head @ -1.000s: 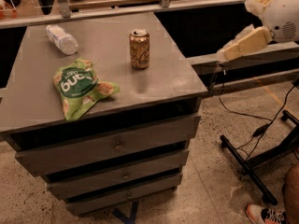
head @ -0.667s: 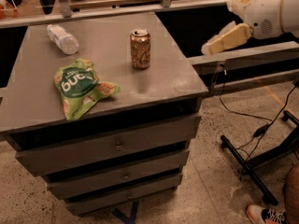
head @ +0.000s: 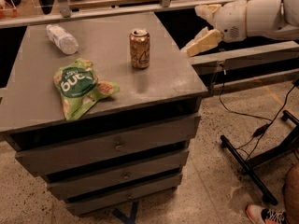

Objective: Knock orange can over

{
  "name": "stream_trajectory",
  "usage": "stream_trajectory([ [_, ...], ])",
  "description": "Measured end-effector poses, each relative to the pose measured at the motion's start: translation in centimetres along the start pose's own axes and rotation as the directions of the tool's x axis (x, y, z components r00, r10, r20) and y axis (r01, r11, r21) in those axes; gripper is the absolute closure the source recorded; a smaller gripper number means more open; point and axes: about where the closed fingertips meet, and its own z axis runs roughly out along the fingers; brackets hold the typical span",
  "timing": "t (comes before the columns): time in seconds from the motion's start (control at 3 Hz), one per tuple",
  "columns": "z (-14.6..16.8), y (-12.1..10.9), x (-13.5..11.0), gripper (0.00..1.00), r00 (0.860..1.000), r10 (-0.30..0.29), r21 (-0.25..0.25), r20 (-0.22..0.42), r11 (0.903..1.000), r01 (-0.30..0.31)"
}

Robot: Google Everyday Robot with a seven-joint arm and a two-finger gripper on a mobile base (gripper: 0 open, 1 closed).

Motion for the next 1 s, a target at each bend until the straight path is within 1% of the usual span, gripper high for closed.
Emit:
stream_trajectory([
  [0.33,2.4,0.7,-0.5,0.00,0.997,-0.073,-0.066,0.037,0.9949,0.076],
  [0.67,2.5,0.7,-0.5,0.00,0.996,-0.083,-0.070,0.039,0.9939,0.085],
  [1.0,2.8,1.4,1.1,0.00,0.999,-0.037,-0.079,0.027,0.9961,0.039],
])
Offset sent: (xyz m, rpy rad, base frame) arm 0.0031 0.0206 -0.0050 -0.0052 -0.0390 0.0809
